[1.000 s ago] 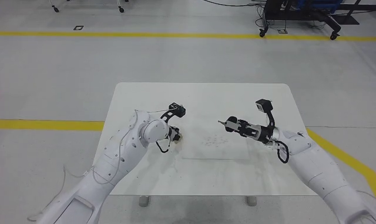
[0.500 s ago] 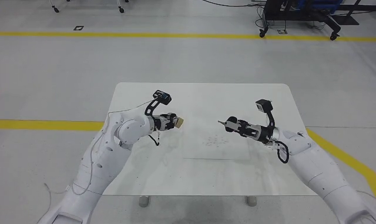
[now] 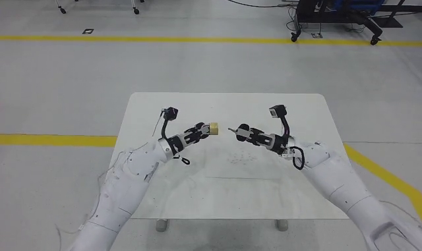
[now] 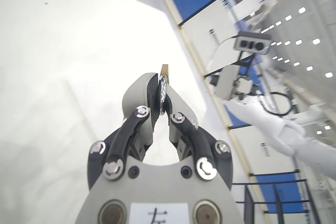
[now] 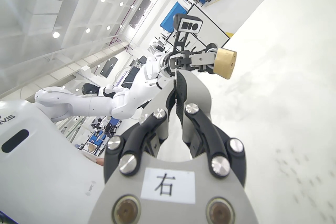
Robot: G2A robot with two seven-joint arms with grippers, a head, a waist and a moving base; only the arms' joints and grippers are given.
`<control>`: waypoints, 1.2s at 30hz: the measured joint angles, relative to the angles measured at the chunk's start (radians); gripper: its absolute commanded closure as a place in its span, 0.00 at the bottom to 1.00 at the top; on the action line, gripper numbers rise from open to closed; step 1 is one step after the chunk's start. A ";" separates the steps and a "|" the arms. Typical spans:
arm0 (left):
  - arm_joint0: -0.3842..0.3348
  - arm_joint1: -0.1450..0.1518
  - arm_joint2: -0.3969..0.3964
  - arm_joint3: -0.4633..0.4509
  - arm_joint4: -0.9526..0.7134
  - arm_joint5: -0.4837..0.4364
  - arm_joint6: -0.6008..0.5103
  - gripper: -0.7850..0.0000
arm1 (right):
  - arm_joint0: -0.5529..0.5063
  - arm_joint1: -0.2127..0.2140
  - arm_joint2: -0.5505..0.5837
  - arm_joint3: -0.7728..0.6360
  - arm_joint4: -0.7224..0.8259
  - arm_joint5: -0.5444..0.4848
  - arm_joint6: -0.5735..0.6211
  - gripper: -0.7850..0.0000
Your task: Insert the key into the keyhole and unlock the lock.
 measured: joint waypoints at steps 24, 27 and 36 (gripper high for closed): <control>0.026 -0.048 0.074 0.124 -0.628 -0.144 -0.195 1.00 | 0.042 -0.060 0.008 0.057 -0.020 -0.031 -0.154 1.00; 0.007 -0.051 0.082 0.136 -0.636 -0.139 -0.237 1.00 | 0.048 -0.076 -0.005 0.069 0.007 -0.050 -0.151 1.00; -0.017 -0.055 0.089 0.147 -0.633 -0.115 -0.281 1.00 | 0.096 -0.116 -0.043 0.114 0.050 -0.053 -0.054 1.00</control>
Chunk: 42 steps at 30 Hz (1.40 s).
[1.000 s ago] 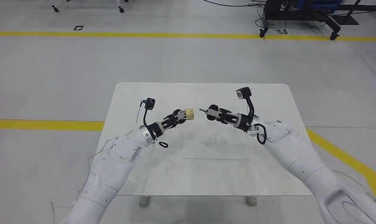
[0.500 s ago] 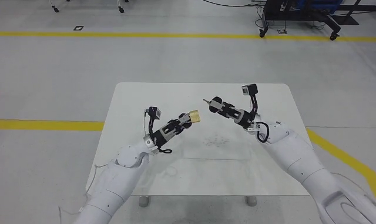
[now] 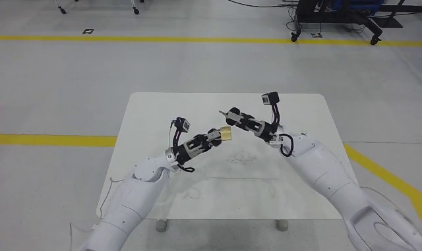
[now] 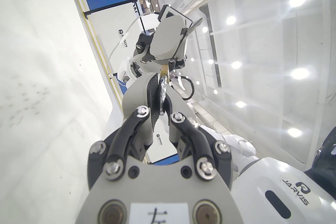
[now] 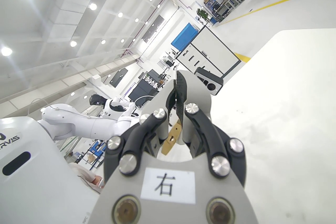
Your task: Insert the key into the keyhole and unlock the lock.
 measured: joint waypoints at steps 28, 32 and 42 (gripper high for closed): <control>-0.014 -0.009 -0.033 0.041 0.021 0.025 0.126 1.00 | -0.010 -0.009 0.050 -0.029 0.086 0.018 0.142 1.00; -0.009 -0.017 -0.028 0.028 -0.067 0.179 0.199 1.00 | -0.060 0.001 0.076 -0.110 0.036 0.102 0.084 1.00; -0.104 -0.048 0.026 0.107 -0.156 0.430 0.145 1.00 | -0.294 0.084 0.263 -0.406 -0.050 0.478 0.009 1.00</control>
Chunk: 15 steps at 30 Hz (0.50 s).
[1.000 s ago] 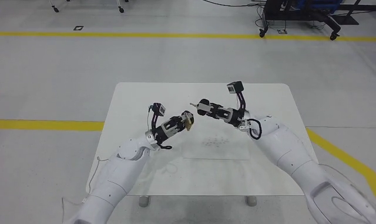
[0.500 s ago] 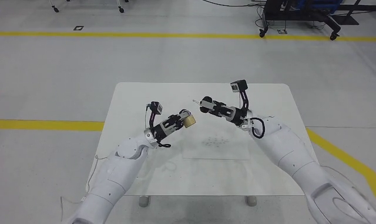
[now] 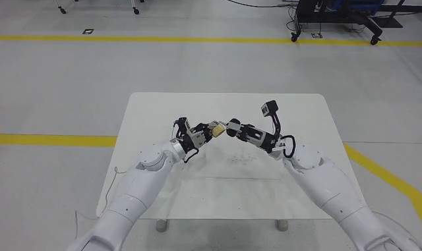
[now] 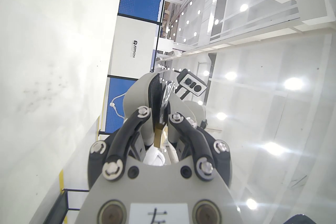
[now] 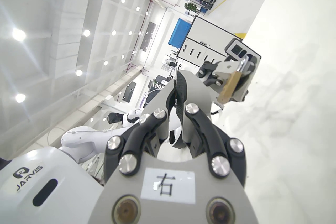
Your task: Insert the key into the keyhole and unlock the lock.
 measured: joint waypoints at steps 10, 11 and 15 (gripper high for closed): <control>-0.018 -0.006 0.010 0.031 0.011 -0.010 0.004 1.00 | -0.098 0.031 0.106 -0.154 -0.035 0.100 -0.013 1.00; -0.018 -0.006 0.010 0.031 0.011 -0.010 0.004 1.00 | -0.098 0.031 0.106 -0.154 -0.035 0.100 -0.013 1.00; 0.010 -0.006 0.011 -0.014 0.032 -0.022 0.039 1.00 | -0.100 0.031 0.106 -0.156 -0.036 0.102 -0.014 1.00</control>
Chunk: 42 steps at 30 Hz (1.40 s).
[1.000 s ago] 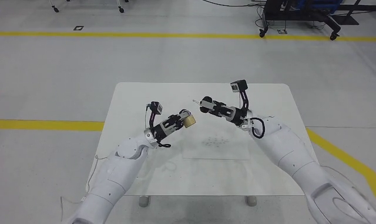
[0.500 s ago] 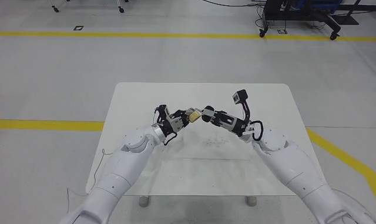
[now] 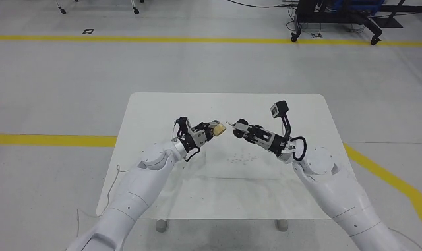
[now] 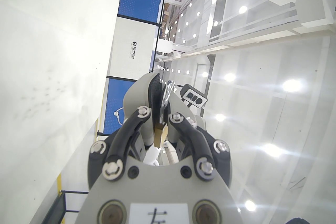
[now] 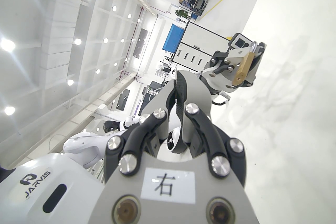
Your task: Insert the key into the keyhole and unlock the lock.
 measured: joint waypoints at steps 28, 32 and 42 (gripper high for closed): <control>0.003 -0.014 -0.001 -0.060 0.103 0.023 0.119 1.00 | -0.094 -0.023 -0.006 -0.029 0.036 0.234 -0.132 1.00; 0.003 -0.017 0.001 -0.059 0.110 0.026 0.110 1.00 | -0.108 -0.024 0.002 -0.041 0.012 0.264 -0.152 1.00; -0.001 -0.020 -0.009 -0.052 0.123 0.021 0.094 1.00 | -0.118 -0.028 0.019 -0.070 -0.011 0.294 -0.166 1.00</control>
